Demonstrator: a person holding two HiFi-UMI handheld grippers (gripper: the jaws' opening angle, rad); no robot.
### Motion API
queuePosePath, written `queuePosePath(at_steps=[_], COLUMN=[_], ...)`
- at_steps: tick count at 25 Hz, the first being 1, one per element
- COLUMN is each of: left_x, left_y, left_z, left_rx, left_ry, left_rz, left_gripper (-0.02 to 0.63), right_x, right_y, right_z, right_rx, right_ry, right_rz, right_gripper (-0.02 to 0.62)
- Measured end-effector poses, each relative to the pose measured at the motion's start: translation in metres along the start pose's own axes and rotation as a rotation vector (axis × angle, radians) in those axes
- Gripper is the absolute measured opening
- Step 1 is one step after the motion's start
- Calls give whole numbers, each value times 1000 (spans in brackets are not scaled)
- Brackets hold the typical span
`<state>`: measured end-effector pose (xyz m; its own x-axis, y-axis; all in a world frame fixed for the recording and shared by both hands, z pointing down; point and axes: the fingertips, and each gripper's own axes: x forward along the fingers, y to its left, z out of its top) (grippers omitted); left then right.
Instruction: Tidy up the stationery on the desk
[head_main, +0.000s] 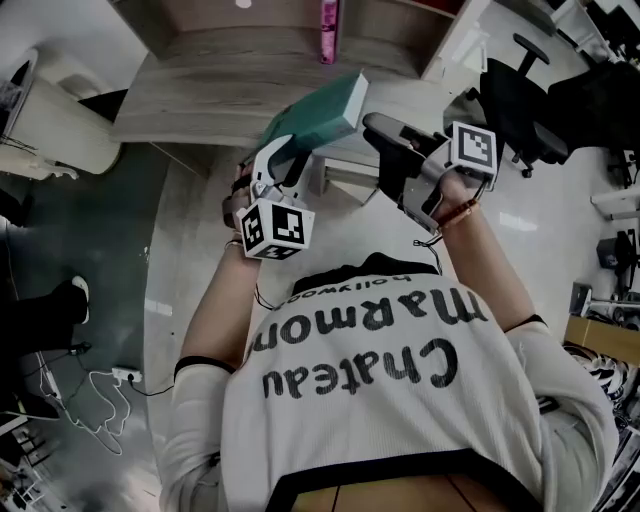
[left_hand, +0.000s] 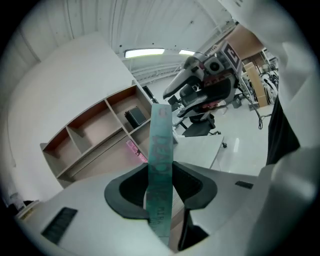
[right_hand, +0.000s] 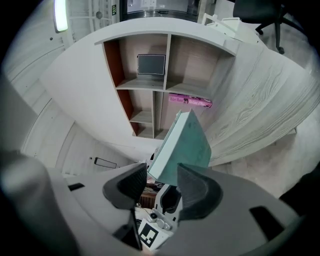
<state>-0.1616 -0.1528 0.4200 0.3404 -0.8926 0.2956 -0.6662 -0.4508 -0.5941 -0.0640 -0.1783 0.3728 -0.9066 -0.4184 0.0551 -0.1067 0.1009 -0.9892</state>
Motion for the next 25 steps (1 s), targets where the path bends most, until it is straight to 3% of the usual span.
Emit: queuePosePath(at_steps=[8,18,25], left_x=[2,32,64], left_y=[31,86,121], left_z=[2,-13,-20], left_rx=[-225,-500,-570], left_ry=[-12,-38,-37], left_rz=[47,124,169], left_gripper=[156,156,156], right_x=[4,58,88], right_y=[2,2,-2], right_z=[25,62,101], right_rx=[-162,-232,-307], right_ry=[-55,25,60], right_rz=[-43,-47,-96], right_gripper=[42,29,14])
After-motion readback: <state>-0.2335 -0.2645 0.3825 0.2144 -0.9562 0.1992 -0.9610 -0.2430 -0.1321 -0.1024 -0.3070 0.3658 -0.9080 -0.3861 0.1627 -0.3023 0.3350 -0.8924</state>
